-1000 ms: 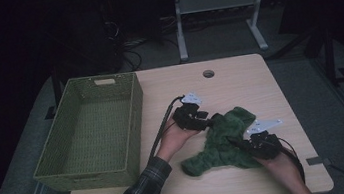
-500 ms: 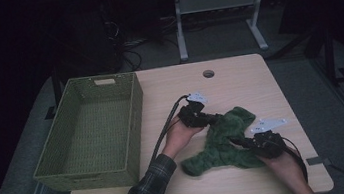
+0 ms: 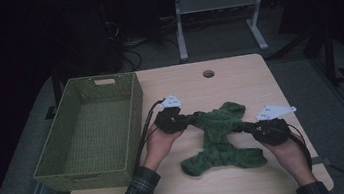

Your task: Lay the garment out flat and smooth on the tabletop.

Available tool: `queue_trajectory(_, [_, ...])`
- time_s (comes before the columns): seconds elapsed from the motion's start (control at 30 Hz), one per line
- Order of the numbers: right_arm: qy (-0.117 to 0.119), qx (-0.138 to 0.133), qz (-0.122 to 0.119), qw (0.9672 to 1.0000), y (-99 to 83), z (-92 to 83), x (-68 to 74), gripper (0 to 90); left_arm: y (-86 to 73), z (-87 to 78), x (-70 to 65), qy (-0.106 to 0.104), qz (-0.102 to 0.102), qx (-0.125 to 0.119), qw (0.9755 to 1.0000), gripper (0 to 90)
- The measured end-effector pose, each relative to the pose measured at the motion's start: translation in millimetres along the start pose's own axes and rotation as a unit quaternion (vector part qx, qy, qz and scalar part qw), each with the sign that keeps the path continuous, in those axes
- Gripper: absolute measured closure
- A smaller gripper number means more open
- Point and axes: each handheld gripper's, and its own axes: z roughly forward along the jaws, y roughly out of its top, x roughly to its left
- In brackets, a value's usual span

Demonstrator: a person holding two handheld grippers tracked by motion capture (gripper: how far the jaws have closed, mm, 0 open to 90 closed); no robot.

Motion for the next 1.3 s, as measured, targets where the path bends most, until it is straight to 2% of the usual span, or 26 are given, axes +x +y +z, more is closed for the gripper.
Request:
queue_trajectory(0.17, [0.006, -0.012, -0.009, 0.9999, 17.7, 10.6, -5.3, 84.0, -14.9, -9.9, 2.8, 0.023, -0.025, 0.015, 0.9993, 86.2])
queue_trajectory(0.27, [0.015, -0.008, -0.003, 0.9999, 22.6, 24.4, -9.1, 83.9, -27.3, -7.9, 3.4, 0.032, -0.033, 0.035, 0.9983, 86.1])
queue_trajectory(0.33, [0.020, 0.001, 0.002, 0.9998, 23.2, 35.0, -11.5, 83.9, -34.6, -4.2, 4.5, 0.033, -0.032, 0.055, 0.9974, 86.1])
queue_trajectory(0.47, [0.031, 0.024, 0.017, 0.9991, 16.6, 55.9, -16.4, 83.9, -45.4, 6.8, 7.6, 0.036, -0.037, 0.079, 0.9955, 86.1])
queue_trajectory(0.57, [0.035, 0.038, 0.027, 0.9983, 8.4, 64.8, -18.5, 83.9, -51.7, 14.3, 10.5, 0.032, -0.041, 0.093, 0.9943, 86.1])
queue_trajectory(0.67, [0.040, 0.048, 0.036, 0.9974, 0.7, 72.3, -21.9, 83.9, -53.7, 18.7, 10.5, 0.033, -0.043, 0.091, 0.9944, 86.0])
queue_trajectory(0.73, [0.043, 0.054, 0.043, 0.9967, -2.3, 75.3, -23.7, 83.8, -53.9, 19.5, 11.5, 0.033, -0.036, 0.095, 0.9942, 85.9])
queue_trajectory(0.8, [0.043, 0.056, 0.044, 0.9965, -3.4, 77.2, -23.7, 82.9, -54.4, 20.8, 11.5, 0.032, -0.043, 0.089, 0.9946, 85.0])
queue_trajectory(0.87, [0.045, 0.054, 0.044, 0.9966, -3.1, 77.7, -22.7, 77.9, -53.5, 19.5, 11.1, 0.037, -0.038, 0.090, 0.9945, 81.0])
queue_trajectory(0.93, [0.047, 0.051, 0.045, 0.9966, -1.6, 74.3, -22.1, 68.4, -49.8, 16.1, 9.1, 0.038, -0.039, 0.083, 0.9950, 72.7])
queue_trajectory(1.0, [0.048, 0.046, 0.044, 0.9968, 0.8, 67.1, -22.3, 64.3, -42.7, 11.4, 6.5, 0.037, -0.033, 0.086, 0.9950, 63.0])
queue_trajectory(1.07, [0.043, 0.036, 0.042, 0.9976, 4.4, 56.6, -22.4, 61.0, -34.7, 5.0, 2.9, 0.035, -0.032, 0.074, 0.9962, 57.4])
queue_trajectory(1.13, [0.042, 0.025, 0.046, 0.9977, 7.0, 49.3, -23.8, 60.0, -25.8, -1.2, 0.3, 0.037, -0.020, 0.067, 0.9968, 55.0])
queue_trajectory(1.2, [0.048, 0.028, 0.055, 0.9970, 11.9, 44.7, -27.2, 58.2, -17.0, -4.5, -0.9, 0.041, -0.012, 0.057, 0.9975, 54.1])
queue_trajectory(1.3, [0.050, 0.021, 0.062, 0.9966, 20.8, 41.3, -32.8, 56.5, -3.8, -4.1, 1.9, 0.048, -0.006, 0.044, 0.9979, 54.0])
